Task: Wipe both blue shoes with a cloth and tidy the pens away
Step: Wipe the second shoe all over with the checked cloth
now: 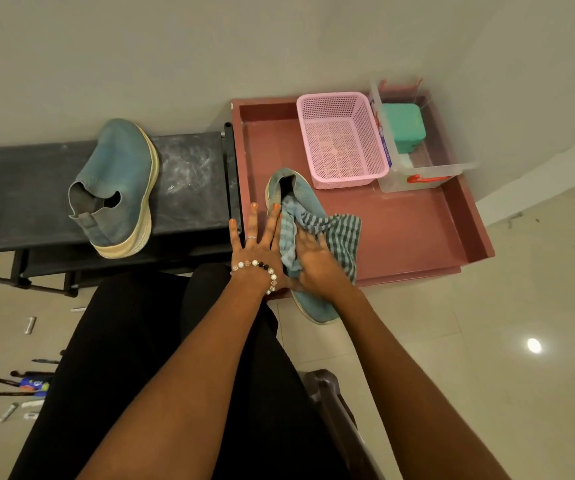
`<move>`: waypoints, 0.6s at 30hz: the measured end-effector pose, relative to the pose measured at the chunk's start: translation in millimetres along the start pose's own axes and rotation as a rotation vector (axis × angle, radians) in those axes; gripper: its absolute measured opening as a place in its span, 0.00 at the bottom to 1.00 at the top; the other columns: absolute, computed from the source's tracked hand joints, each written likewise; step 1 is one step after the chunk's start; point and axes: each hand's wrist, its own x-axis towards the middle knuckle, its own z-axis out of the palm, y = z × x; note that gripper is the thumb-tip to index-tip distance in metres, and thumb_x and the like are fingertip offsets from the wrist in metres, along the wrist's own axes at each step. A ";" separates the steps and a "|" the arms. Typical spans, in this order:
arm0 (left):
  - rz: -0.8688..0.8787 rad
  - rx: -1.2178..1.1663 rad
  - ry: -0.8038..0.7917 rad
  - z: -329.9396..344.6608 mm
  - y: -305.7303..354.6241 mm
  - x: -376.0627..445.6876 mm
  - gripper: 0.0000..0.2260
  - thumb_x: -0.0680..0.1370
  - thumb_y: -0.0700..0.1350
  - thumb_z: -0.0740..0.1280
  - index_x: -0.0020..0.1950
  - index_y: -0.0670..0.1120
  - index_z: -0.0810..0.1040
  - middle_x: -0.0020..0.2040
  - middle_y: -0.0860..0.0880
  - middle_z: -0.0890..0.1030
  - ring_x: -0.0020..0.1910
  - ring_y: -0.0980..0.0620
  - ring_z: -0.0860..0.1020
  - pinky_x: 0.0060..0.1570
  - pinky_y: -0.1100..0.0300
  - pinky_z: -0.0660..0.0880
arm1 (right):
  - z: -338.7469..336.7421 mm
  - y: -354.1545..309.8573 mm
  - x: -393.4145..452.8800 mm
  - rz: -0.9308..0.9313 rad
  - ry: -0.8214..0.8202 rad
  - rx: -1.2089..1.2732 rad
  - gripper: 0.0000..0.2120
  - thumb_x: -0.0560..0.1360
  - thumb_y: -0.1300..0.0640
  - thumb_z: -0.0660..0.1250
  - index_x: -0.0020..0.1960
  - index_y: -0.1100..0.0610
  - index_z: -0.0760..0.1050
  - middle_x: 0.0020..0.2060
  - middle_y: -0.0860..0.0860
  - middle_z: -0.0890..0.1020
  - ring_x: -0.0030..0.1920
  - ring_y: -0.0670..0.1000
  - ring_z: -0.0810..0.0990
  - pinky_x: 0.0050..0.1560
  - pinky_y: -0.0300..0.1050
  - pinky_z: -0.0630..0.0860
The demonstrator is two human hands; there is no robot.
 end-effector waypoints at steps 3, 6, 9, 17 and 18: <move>0.008 -0.020 0.019 0.6 -1.0 -0.5 0.46 0.75 0.66 0.56 0.71 0.48 0.23 0.73 0.50 0.24 0.70 0.37 0.24 0.67 0.29 0.35 | 3.5 -1.1 -46.1 -0.028 -0.015 0.143 0.29 0.70 0.68 0.61 0.70 0.69 0.64 0.70 0.63 0.67 0.71 0.60 0.64 0.73 0.50 0.57; 0.022 -0.036 0.014 -1.5 -1.1 -1.1 0.46 0.75 0.65 0.57 0.74 0.49 0.26 0.73 0.51 0.24 0.71 0.38 0.25 0.68 0.30 0.35 | -1.8 -3.7 -64.1 -0.009 -0.054 0.129 0.24 0.70 0.69 0.60 0.67 0.67 0.69 0.65 0.62 0.72 0.66 0.62 0.70 0.67 0.45 0.63; 0.011 -0.010 -0.002 -0.3 -1.7 0.7 0.48 0.75 0.64 0.60 0.73 0.48 0.25 0.72 0.51 0.23 0.70 0.37 0.24 0.68 0.29 0.36 | -1.4 -1.5 -33.6 -0.021 -0.067 0.068 0.29 0.74 0.64 0.63 0.73 0.66 0.59 0.73 0.61 0.62 0.69 0.61 0.66 0.69 0.50 0.63; 0.004 -0.075 -0.056 -3.3 -0.5 1.2 0.63 0.59 0.78 0.63 0.74 0.51 0.25 0.70 0.52 0.20 0.69 0.41 0.22 0.67 0.31 0.32 | -1.0 3.4 40.0 0.022 0.011 0.068 0.32 0.75 0.59 0.57 0.76 0.63 0.51 0.75 0.61 0.56 0.72 0.61 0.61 0.70 0.62 0.59; 0.000 -0.065 -0.052 -2.3 0.6 1.8 0.63 0.59 0.79 0.63 0.74 0.51 0.25 0.70 0.51 0.20 0.69 0.41 0.21 0.67 0.31 0.33 | -0.8 0.1 33.5 0.024 0.031 0.099 0.32 0.75 0.60 0.57 0.76 0.64 0.52 0.75 0.61 0.57 0.73 0.60 0.60 0.71 0.62 0.57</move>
